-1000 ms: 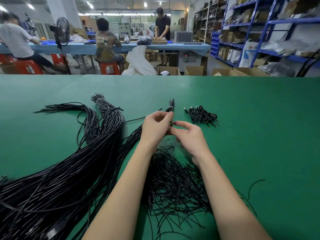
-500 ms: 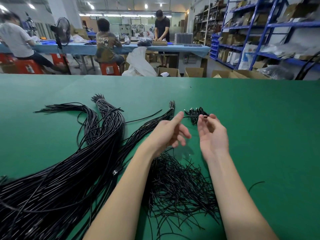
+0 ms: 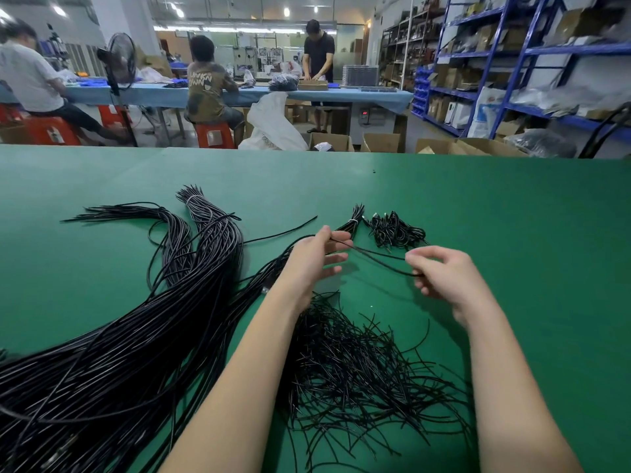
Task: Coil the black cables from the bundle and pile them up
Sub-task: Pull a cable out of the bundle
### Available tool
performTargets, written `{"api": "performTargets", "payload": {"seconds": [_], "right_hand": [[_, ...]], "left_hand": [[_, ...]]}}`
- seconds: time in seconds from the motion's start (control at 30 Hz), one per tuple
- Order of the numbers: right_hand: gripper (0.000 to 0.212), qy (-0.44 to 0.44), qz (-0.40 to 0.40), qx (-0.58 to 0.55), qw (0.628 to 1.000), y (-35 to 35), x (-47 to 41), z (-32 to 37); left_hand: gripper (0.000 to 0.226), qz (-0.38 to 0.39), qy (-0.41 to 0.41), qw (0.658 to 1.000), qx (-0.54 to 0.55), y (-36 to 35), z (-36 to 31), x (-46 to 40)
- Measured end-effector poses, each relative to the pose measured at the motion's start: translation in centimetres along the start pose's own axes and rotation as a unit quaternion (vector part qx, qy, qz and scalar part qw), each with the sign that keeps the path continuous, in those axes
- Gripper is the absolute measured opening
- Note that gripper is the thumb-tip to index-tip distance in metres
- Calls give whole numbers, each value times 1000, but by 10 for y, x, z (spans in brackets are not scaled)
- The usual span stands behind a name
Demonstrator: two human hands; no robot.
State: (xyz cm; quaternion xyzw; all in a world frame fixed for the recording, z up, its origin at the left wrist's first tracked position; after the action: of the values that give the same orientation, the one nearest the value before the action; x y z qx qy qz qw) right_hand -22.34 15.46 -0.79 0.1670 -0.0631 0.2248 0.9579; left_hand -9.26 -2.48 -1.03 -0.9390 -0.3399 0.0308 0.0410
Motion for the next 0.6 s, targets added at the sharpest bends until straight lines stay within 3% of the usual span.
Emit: {"api": "performTargets", "payload": {"seconds": [0.1,0.2,0.33,0.43,0.53,0.6], "right_hand": [[13,36,46,57,997,-14,7,8],[20,39,119,-15,992,-31,11,10],[20,44,79,-124,988,-32,10,11],[26,49,46,-252,965,-26,9,18],[29,61,49,-339,937,-25,13,25],[29,70,54,-359,929,-25,16,29]], "left_hand": [[34,30,-37,994,-95,-8,-3,0],[32,54,-97,966,-232,-17,-6,-2],[68,133,-130,901,-391,-26,0,-13],[85,192,-125,892,-390,-27,-6,-22],[83,151,-167,911,-346,-19,-16,-33],[94,170,-107,904,-378,-12,1,-42]]}}
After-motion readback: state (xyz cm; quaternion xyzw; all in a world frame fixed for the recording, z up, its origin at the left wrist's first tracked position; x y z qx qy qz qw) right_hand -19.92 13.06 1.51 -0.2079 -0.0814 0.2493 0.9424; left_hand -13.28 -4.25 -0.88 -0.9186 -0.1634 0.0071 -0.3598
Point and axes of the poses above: each hand's wrist, its own x-axis away from the middle knuckle, its own y-axis out of the back of the hand, z = x × y, the point moved 6 cm from there along -x, towards the middle knuckle, and after that the axes turned 7 degrees about -y, right-handed, at the moved point
